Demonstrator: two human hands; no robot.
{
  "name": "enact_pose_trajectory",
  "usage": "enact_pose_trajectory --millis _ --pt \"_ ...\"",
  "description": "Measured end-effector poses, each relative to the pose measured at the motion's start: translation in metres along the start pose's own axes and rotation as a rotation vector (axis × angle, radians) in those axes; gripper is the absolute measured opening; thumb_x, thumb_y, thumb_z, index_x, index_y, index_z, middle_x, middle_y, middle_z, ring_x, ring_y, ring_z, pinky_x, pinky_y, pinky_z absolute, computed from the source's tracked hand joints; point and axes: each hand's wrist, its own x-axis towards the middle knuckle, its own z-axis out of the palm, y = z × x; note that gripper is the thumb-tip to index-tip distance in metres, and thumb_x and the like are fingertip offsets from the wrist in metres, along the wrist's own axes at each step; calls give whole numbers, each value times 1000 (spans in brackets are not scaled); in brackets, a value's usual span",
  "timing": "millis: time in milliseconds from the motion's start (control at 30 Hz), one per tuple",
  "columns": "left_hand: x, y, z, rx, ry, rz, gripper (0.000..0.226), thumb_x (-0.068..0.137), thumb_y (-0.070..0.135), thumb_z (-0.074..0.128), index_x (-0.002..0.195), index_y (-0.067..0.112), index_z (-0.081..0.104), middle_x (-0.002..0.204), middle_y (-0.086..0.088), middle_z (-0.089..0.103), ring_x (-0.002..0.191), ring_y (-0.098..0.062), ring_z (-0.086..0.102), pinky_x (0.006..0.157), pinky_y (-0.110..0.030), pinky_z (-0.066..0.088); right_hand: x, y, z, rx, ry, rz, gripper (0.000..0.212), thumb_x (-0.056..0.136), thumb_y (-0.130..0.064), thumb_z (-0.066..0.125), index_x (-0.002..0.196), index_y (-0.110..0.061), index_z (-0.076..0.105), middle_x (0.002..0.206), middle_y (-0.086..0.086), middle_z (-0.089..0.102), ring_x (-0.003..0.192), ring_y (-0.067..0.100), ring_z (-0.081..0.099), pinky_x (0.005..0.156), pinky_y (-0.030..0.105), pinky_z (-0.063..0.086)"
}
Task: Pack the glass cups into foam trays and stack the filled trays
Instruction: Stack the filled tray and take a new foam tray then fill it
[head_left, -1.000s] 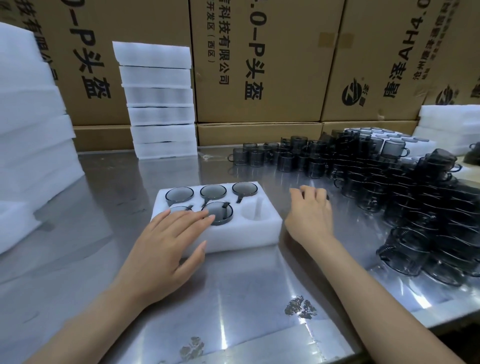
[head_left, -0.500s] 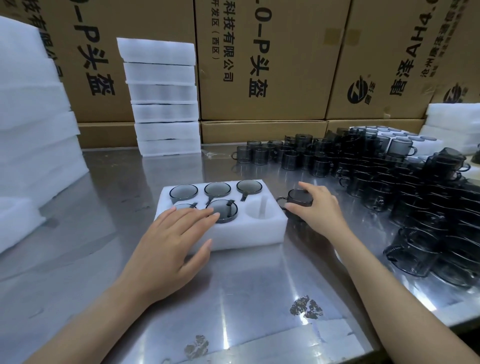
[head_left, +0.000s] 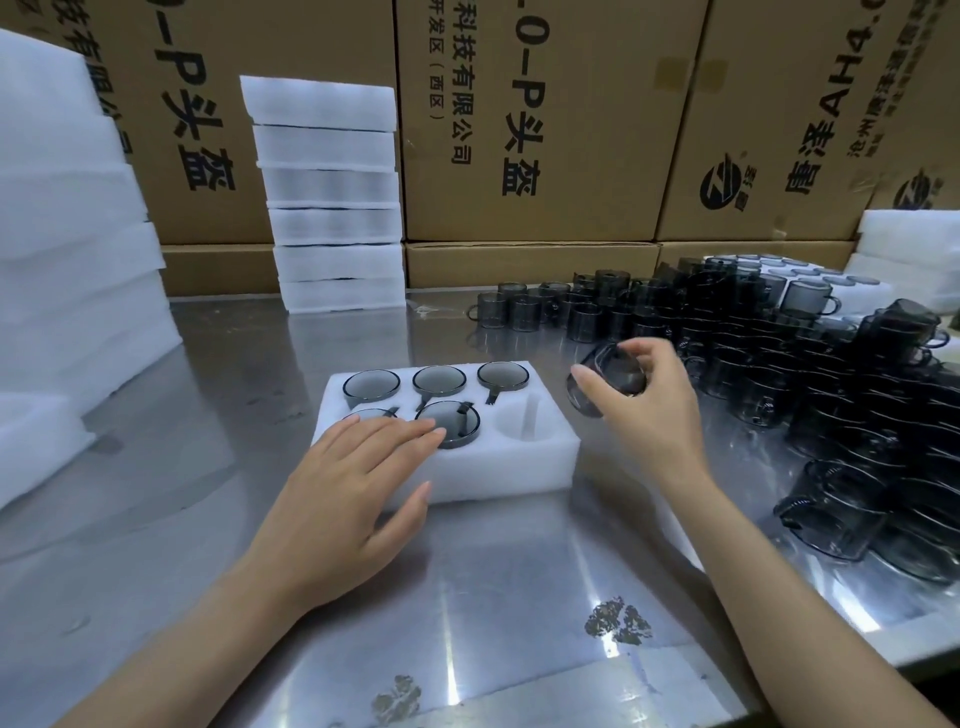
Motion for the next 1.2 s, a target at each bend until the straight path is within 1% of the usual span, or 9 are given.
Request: enact_pose_trajectory --millis 100,233,533,767,867,967,1067,1133,1200 --pt "2 5 2 2 7 37 42 92 32 43 124 13 62 126 2 60 112 -22 58 97 -41 42 -14 -21 9 95 53 -219 50 65 -49 76 107 -35 53 101 -12 51 90 0 55 75 18 46" --pt "3 13 8 25 -13 76 43 90 31 45 126 13 61 128 -3 60 114 -24 57 97 -43 43 -35 -35 28 -24 -81 -401 54 63 -55 75 109 -37 51 99 -14 47 87 -1 52 68 14 43" --pt "4 15 9 35 -19 63 43 88 30 47 125 12 61 126 -3 60 112 -26 59 97 -45 44 -38 -34 29 -219 -143 -301 41 62 -54 74 97 -41 56 86 -11 42 77 3 50 57 12 36" --pt "21 25 6 77 -52 20 52 87 36 44 131 12 55 133 0 56 117 -21 56 101 -44 43 -40 -36 27 -335 -147 -347 46 66 -63 67 105 -41 59 83 -10 40 71 7 49 58 22 31" --pt "33 34 5 80 -73 -16 60 87 40 41 138 11 47 142 0 49 124 -19 51 106 -42 38 -41 -34 25 -336 -121 -349 48 71 -63 61 113 -41 59 84 -10 43 81 9 50 65 26 38" --pt "40 40 5 82 -98 0 64 87 44 39 142 11 42 147 0 43 131 -19 46 109 -42 30 -40 -32 22 -310 -154 -376 57 77 -55 59 128 -30 56 105 -9 50 102 11 47 86 33 44" --pt "43 43 7 27 -95 9 65 87 44 42 143 10 41 147 -2 42 132 -18 45 109 -40 33 -33 -31 14 -281 -260 -464 57 85 -44 50 139 -27 46 141 -13 42 130 7 34 108 26 29" --pt "44 45 10 8 -95 29 63 87 43 43 140 8 44 145 -4 45 130 -18 48 107 -37 38 -30 -29 9 -269 -403 -452 53 91 -41 42 143 -31 38 147 -21 34 137 1 23 112 24 21" --pt "44 45 12 30 -118 41 60 87 42 43 136 7 51 141 -6 50 125 -19 53 103 -36 43 -28 -25 7 -289 -477 -407 45 97 -38 39 142 -34 40 143 -23 39 134 -4 26 111 24 24"
